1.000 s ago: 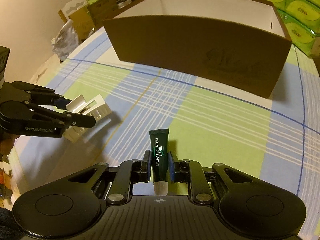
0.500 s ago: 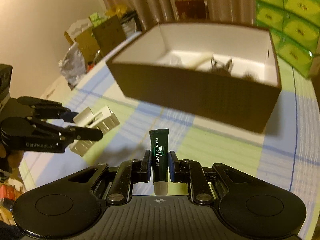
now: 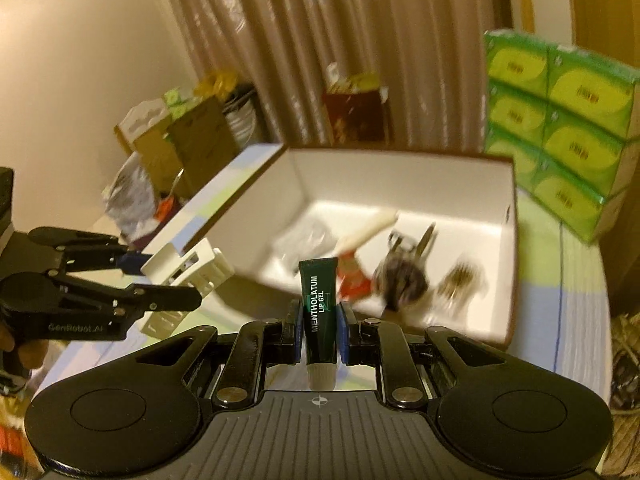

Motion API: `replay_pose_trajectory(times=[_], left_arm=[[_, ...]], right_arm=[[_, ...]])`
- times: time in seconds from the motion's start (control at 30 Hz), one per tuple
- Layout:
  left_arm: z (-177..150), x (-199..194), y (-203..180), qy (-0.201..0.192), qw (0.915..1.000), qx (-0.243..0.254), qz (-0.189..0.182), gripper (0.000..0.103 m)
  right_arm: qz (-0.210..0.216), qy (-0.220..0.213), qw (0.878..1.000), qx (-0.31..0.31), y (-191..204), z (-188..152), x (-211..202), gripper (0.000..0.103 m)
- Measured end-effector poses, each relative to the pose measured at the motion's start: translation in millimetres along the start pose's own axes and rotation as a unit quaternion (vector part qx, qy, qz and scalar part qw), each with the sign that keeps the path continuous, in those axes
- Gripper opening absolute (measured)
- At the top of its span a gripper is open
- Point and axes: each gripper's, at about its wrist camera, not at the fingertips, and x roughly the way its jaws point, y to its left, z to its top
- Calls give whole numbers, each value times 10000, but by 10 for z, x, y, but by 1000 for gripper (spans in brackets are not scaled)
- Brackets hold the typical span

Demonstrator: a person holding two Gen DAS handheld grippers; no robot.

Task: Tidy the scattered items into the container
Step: 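Lift and carry the white holder and lip gel tube over the box with both tools, then open the left tool dropping the white holder while the right tool releases the lip gel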

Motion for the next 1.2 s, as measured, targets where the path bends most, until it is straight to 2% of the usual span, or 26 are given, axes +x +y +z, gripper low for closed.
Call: replay_pose_trajectory(times=[0.2,0.5,0.77,1.2], left_arm=[[385,148,84,-202,9997,104,72,35],[805,590,258,-156,9998,-93,-9,35],[1004,1002,462,43,9988,-477,-36,35],[1147,1668,787,552,9934,-1004,83,35]], right_arm=[[-180,-133,9996,160,-124,319,149,14],[-505,-140,9977,441,-375,607,487,14],[-933,70,9932,692,-602,743,871,14],[-1317,688,9854,837,-924,843,1514,14]])
